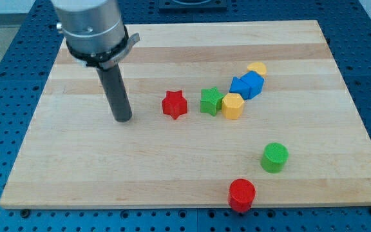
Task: Slide the red star up a bit
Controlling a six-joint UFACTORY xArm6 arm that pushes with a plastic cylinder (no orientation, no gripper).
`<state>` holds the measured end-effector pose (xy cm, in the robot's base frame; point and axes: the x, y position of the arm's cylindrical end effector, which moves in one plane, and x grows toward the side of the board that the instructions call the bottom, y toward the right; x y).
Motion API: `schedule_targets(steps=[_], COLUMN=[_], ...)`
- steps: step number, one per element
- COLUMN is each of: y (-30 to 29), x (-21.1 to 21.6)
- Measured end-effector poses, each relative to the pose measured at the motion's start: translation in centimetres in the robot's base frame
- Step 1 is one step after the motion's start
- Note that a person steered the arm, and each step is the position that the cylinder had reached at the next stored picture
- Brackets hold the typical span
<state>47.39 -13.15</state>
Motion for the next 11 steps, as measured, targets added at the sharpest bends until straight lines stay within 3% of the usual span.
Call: schedule_targets(steps=[2, 4, 6, 8, 11], y=[3.0, 6.6, 4.8, 6.7, 7.7], x=[0.5, -4.2, -1.1, 3.3, -3.7])
